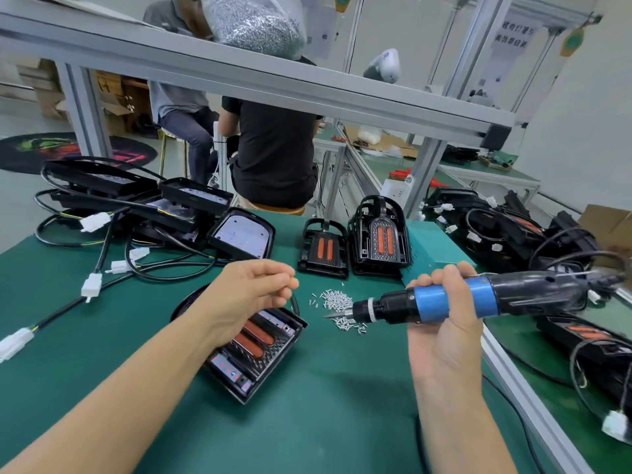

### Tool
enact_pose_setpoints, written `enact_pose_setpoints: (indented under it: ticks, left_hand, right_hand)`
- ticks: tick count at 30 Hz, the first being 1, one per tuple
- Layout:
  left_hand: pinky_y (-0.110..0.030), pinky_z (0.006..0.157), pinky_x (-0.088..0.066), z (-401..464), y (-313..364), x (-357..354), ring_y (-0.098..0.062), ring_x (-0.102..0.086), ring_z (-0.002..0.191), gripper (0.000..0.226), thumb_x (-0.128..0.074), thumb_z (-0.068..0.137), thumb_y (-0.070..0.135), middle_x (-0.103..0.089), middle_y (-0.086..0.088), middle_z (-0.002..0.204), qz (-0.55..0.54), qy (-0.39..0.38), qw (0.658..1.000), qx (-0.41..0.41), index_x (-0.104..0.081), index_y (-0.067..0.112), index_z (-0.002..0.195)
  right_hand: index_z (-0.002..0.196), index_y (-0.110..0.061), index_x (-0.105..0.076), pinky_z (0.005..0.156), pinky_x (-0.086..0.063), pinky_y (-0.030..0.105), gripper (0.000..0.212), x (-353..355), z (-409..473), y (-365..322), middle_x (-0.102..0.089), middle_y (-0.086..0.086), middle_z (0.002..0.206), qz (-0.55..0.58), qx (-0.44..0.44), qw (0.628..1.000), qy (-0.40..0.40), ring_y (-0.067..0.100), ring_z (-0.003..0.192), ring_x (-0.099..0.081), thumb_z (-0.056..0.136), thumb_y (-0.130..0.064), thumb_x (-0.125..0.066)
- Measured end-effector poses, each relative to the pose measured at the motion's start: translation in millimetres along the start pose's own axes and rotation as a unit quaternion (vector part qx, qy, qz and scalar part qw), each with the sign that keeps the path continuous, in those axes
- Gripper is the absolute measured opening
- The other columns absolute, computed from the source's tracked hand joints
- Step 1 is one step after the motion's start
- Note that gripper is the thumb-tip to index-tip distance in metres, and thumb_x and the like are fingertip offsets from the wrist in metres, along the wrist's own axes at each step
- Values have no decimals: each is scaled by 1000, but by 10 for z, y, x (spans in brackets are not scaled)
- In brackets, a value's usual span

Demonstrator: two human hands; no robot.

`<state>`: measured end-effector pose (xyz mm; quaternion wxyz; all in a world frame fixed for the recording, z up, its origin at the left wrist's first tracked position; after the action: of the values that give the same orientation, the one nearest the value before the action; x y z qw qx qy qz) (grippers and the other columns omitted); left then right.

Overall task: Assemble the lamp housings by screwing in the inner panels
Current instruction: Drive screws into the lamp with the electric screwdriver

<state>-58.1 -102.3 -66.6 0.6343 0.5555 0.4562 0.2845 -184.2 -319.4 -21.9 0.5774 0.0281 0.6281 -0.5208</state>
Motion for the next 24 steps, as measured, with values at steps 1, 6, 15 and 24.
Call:
enact_pose_setpoints:
  ticks: [1, 6, 15, 24]
  left_hand:
    - [-19, 57, -53, -38, -26, 24, -10, -63, 61, 9, -61, 85, -3, -72, -9, 76, -23, 4, 1000, 12, -66, 0, 90]
    - [-20, 54, -52, -187, -104, 146, -9, -61, 62, 20, -70, 67, 10, -66, -4, 74, -68, 30, 996, 43, -72, 5, 87]
    - [-19, 52, -54, -331, -283, 55, -14, -64, 57, 14, -66, 68, 0, -69, -12, 74, -185, -9, 979, 86, -78, 5, 74]
    - [-20, 54, -54, -361, -326, 59, -14, -65, 59, 16, -67, 67, 1, -70, -12, 76, -176, -15, 981, 86, -77, 3, 80]
  right_hand:
    - [100, -24, -53, 66, -54, 23, 31, -25, -10, -3, -56, -7, 71, 12, -4, 1000, 2, 10, 60, -59, 76, -11, -68]
    - [98, -25, -54, 69, -54, 24, 34, -193, -63, 51, -56, -7, 69, 49, -19, 999, -6, 10, 62, -58, 69, -15, -69]
    - [94, -24, -55, 70, -54, 26, 28, -393, -136, 153, -56, -6, 70, 83, -36, 996, -21, 11, 62, -58, 72, -15, -70]
    - [92, -25, -56, 72, -53, 25, 25, -514, -176, 203, -56, -7, 69, 82, -45, 995, -39, 10, 63, -58, 73, -14, -69]
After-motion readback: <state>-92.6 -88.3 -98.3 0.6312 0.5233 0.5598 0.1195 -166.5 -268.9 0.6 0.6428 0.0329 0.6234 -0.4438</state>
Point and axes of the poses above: each hand's wrist, its own z-axis towards the middle knuckle, its own x-axis out of the back of the hand, y = z × x, the point moved 9 cm from there along z, towards the middle knuckle
